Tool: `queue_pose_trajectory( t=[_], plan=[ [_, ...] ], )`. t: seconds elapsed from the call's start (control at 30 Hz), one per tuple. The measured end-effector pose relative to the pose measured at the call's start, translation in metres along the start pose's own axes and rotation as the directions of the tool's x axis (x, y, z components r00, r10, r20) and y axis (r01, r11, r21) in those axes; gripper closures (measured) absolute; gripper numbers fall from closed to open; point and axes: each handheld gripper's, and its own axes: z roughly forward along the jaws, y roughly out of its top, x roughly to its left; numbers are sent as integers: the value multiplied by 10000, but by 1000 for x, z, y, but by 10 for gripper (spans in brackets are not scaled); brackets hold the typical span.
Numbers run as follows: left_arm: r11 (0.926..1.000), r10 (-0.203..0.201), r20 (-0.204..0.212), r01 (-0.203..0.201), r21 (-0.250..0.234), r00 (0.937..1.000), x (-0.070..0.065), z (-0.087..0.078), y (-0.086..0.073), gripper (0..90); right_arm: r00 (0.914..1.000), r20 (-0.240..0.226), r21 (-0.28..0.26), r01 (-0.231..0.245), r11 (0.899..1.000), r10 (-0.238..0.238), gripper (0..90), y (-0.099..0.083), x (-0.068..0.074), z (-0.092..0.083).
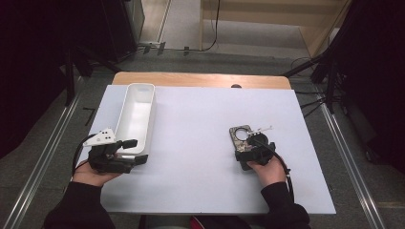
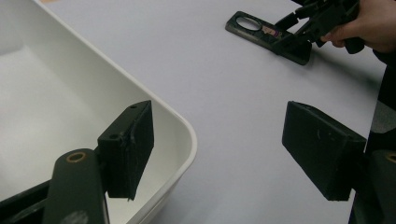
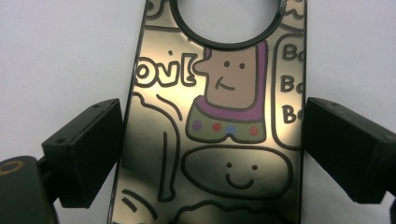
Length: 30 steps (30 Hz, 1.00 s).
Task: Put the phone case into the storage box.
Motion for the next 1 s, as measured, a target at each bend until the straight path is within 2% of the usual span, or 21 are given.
queue_pose_trajectory(
  t=[1.0],
  plan=[
    [9999, 4, -15, -4, 112, 10000, 0, 3, 0, 246, 9998, 120, -59, -174, 9998, 174, 85, 0, 2, 0]
  ],
)
